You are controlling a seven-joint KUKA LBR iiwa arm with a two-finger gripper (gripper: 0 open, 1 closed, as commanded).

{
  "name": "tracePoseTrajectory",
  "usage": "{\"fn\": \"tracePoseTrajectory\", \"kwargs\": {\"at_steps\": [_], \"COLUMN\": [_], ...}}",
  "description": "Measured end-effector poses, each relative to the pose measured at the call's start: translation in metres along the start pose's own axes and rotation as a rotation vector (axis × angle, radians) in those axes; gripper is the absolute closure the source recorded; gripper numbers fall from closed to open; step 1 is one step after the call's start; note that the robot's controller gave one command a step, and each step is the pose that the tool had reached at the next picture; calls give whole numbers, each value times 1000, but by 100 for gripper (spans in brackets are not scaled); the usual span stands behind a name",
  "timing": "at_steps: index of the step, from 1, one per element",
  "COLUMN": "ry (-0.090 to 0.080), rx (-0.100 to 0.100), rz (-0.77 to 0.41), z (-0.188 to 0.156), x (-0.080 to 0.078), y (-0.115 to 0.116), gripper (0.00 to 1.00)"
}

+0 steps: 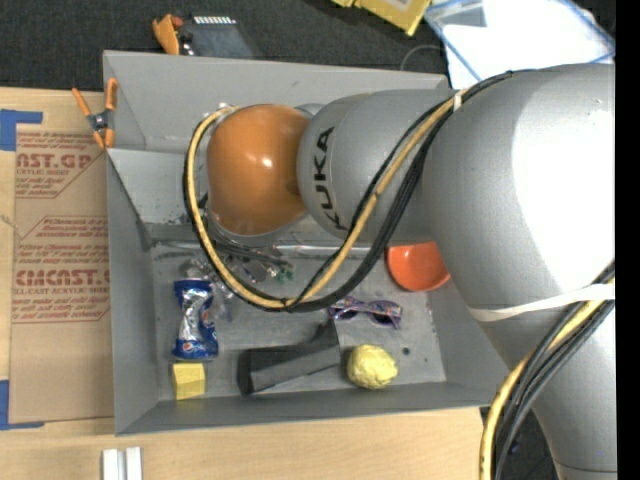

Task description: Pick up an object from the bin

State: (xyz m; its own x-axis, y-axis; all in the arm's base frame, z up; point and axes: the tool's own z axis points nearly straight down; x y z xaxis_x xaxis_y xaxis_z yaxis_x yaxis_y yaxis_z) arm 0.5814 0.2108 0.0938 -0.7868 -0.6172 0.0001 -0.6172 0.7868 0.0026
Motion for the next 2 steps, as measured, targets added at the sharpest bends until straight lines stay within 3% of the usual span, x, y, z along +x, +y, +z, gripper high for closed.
{"fn": "tracePoseTrajectory", "kwargs": {"at_steps": [1, 2], "ry": [-13, -12], "rx": [6, 5], "rz": [0, 0], "z": [-39, -52], "x": [-4, -3], "y": [-1, -1], "gripper": [100, 100]}}
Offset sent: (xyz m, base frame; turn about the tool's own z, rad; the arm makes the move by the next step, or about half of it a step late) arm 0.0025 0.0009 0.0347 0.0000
